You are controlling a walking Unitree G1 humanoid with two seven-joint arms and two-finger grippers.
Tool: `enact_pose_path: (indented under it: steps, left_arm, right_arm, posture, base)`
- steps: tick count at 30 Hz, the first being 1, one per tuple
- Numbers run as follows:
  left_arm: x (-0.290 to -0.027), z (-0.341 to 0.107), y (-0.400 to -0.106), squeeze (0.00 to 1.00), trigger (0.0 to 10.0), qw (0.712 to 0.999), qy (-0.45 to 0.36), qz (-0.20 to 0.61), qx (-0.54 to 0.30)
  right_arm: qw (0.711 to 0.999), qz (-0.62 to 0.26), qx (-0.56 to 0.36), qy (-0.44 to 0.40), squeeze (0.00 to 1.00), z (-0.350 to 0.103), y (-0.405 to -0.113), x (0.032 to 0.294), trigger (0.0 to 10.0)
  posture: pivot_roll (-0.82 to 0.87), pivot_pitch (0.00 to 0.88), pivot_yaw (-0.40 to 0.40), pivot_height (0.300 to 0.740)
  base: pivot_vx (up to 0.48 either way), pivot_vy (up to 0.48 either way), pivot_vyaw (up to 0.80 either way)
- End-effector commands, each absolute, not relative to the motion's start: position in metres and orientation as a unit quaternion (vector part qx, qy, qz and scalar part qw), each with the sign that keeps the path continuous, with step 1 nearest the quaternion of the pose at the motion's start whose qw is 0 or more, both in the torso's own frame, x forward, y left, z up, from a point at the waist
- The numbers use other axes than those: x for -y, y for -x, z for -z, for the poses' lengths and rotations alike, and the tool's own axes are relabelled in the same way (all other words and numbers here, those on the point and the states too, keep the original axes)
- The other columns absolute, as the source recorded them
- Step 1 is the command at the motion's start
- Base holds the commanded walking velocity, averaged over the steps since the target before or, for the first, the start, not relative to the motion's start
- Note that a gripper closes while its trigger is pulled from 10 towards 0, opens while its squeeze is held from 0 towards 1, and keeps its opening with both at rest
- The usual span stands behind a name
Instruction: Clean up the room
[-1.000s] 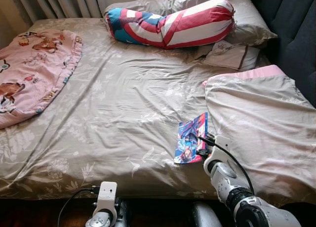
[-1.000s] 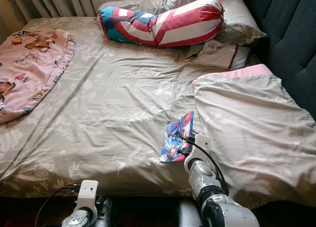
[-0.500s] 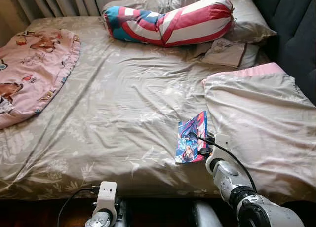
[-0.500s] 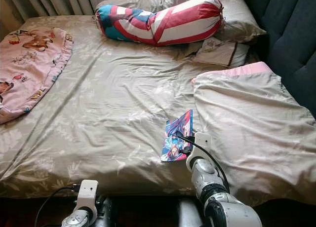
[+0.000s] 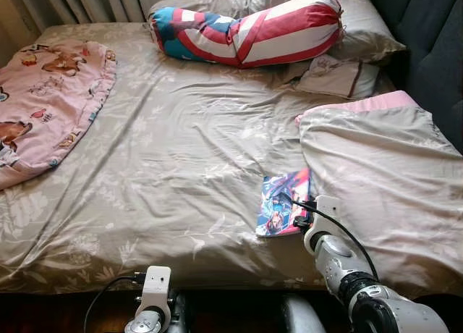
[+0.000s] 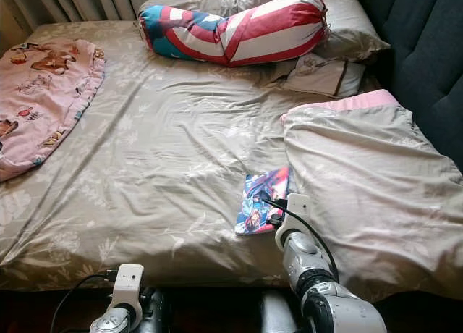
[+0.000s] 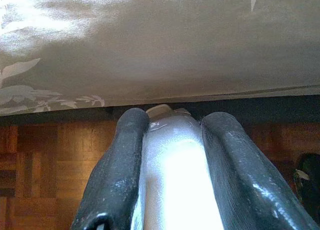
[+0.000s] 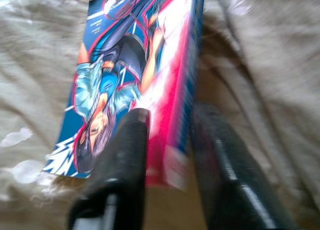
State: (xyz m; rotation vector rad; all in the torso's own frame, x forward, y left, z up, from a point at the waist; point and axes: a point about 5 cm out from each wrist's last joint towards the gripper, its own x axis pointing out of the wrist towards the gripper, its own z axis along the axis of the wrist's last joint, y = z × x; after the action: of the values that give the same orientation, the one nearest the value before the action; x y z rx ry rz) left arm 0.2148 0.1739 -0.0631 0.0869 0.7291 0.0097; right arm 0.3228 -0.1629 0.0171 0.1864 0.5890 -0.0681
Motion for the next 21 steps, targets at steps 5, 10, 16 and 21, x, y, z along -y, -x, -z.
enact_pose_path:
  steps: [5, 10, 16, 21]
  left_arm:
    - [-0.166, 0.096, -0.157, 0.00, 10.0, 0.881, -0.036, 0.011, -0.471]
    - [-0.166, 0.096, -0.157, 0.00, 10.0, 0.881, -0.036, 0.012, -0.471]
    - [-0.165, 0.096, -0.158, 0.00, 10.0, 0.882, -0.035, 0.012, -0.470]
    - [-0.164, 0.096, -0.159, 0.00, 10.0, 0.882, -0.035, 0.013, -0.469]
  right_arm:
    - [0.960, 0.041, -0.273, -0.051, 0.70, -0.026, -0.330, 0.167, 10.0]
    - [0.961, 0.048, -0.269, -0.032, 0.00, -0.027, -0.331, 0.170, 10.0]
    - [0.969, 0.017, -0.243, -0.034, 0.00, -0.025, -0.327, 0.161, 10.0]
    - [0.963, 0.001, -0.269, -0.006, 0.00, -0.010, -0.315, 0.157, 10.0]
  posture:
    - [0.01, 0.148, 0.004, 0.610]
    - [0.00, 0.147, 0.005, 0.610]
    - [-0.01, 0.143, 0.001, 0.610]
    - [-0.01, 0.140, -0.001, 0.610]
  base:
    - [0.000, 0.000, 0.00]
    - [0.000, 0.000, 0.00]
    - [0.000, 0.000, 0.00]
    - [0.000, 0.000, 0.00]
